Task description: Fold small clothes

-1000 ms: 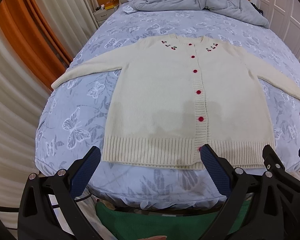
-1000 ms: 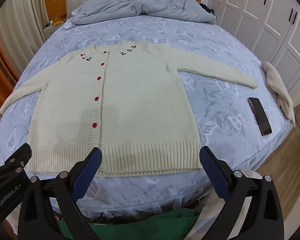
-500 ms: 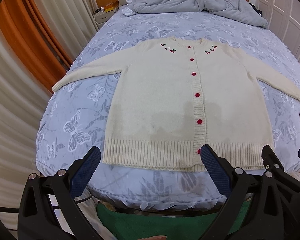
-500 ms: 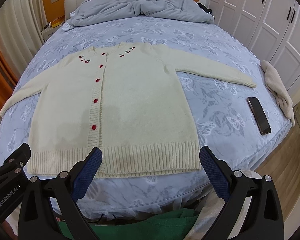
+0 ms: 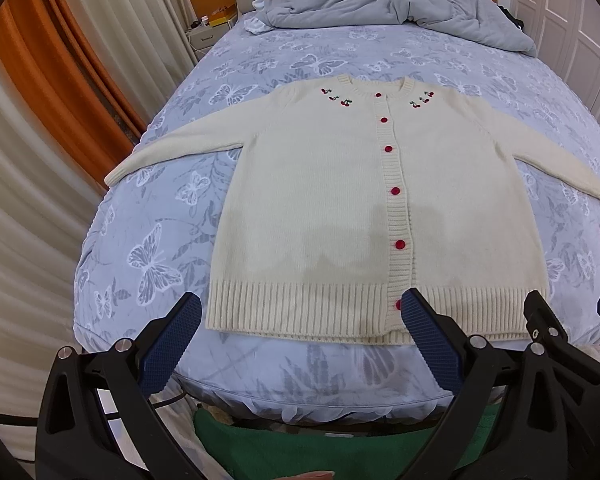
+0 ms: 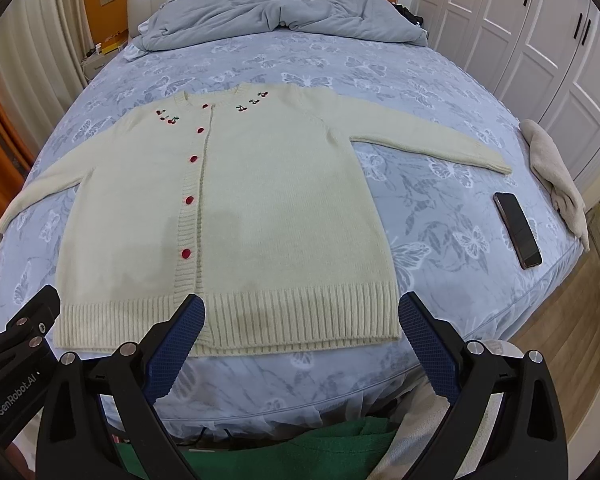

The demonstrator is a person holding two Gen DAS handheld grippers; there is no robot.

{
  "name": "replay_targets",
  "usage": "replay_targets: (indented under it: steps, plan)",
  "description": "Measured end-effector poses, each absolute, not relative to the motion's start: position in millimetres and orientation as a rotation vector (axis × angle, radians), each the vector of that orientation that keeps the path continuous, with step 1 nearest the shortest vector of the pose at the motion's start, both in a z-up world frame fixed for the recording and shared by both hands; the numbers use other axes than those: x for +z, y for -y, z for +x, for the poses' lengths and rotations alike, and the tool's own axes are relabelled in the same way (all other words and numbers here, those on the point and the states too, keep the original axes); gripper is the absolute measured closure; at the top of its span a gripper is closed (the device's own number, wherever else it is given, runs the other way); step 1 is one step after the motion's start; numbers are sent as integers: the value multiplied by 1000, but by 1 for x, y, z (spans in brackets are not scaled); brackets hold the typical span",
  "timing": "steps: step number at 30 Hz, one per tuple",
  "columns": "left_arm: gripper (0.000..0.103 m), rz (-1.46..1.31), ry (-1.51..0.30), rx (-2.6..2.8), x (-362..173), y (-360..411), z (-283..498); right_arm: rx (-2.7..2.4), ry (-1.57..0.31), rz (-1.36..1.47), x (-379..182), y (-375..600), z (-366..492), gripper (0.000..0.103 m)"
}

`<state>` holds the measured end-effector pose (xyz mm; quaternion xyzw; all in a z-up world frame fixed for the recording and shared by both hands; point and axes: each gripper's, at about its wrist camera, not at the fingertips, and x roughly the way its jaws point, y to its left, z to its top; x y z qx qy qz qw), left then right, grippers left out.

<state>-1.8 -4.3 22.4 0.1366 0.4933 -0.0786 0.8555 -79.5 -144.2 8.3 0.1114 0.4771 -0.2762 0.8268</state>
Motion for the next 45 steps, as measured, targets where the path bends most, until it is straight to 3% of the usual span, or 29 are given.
replay_targets:
  steps: [45]
  plan:
    - [6, 325, -1052, -153, 1, 17, 17, -593, -1077, 271, -15, 160, -56, 7]
